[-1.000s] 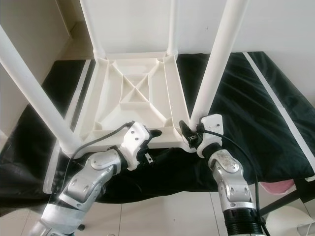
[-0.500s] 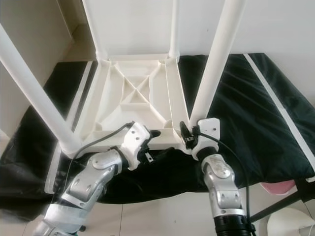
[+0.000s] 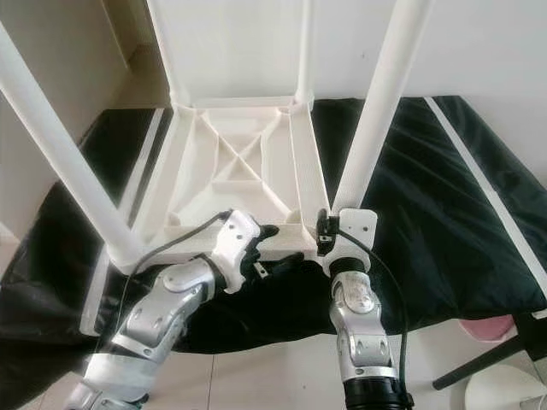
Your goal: Building children table
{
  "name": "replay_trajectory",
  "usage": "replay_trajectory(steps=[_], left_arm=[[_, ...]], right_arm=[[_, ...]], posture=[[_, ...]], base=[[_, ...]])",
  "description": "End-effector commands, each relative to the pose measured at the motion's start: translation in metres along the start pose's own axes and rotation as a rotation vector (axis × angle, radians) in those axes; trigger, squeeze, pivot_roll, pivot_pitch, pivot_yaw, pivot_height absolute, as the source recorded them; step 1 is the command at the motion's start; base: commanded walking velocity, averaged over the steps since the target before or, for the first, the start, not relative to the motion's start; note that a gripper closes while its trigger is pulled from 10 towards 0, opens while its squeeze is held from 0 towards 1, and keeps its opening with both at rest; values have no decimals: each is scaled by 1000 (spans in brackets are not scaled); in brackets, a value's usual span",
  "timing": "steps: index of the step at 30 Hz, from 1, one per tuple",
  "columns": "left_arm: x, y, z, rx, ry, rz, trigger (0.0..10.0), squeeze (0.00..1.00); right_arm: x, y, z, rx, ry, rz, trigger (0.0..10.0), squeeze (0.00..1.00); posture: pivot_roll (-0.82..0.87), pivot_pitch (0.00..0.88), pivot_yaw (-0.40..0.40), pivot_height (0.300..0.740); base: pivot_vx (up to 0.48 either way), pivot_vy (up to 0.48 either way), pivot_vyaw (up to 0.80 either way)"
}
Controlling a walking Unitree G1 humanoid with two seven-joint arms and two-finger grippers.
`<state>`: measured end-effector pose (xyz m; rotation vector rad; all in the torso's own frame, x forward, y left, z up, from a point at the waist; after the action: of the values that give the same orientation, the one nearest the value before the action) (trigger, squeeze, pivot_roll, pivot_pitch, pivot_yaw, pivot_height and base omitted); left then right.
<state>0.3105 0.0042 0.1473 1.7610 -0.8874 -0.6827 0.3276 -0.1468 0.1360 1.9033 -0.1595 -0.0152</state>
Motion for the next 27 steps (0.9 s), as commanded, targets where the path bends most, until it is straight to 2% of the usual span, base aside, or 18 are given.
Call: replay_trajectory(steps=[1,9,10,12,13,17,22,23,27], left_arm=[[-1,-6,-15,-14,144,-36,10000,0],[-1,-2,-26,-41,191,-2,10000,0],[-1,-1,-27,-48,195,3,10000,0],[-1,0,-27,-51,196,6,10000,0],[0,0,-27,-64,198,9,10000,0],[-2,2,-28,-100,197,36,10000,0],[-3,6,-24,-81,164,69,10000,0],[-5,8,-24,-107,154,90,10000,0],[-10,13,-26,-109,167,126,10000,0]], right_arm=[[-8,-25,7,59,-63,-98,10000,0],[-6,-17,12,29,-71,-64,10000,0],[-6,-16,10,28,-52,-61,10000,349],[-6,-16,9,29,-38,-60,10000,349],[-7,-14,8,36,-26,-50,10000,1000],[-10,-6,5,55,10,-13,10000,1000],[-13,-1,4,74,41,5,10000,1000],[-14,2,2,76,62,14,10000,1000],[-18,4,1,76,136,14,10000,1000]], posture=[[-111,39,51,740],[-119,30,53,740],[-120,31,54,740],[-119,32,55,740],[-119,33,54,740],[-119,44,61,740],[-114,48,59,740],[-110,51,56,740],[-88,50,34,740]], base=[[0,0,0],[0,0,0],[0,0,0],[0,0,0],[0,0,0],[0,0,0],[0,0,0],[0,0,0],[0,0,0]])
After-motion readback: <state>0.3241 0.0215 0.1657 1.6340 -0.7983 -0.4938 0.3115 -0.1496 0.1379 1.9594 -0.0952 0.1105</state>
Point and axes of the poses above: a point about 5 cm out from each wrist's last joint towards the gripper, its own x axis pointing out of the wrist towards the gripper, its own y axis along the axis of the wrist's last joint, z = x × y, the point moved 4 cm from there along x, pointing out of the wrist towards the gripper, and after that the axes turned 15 degrees about x, right-handed, at the moved point
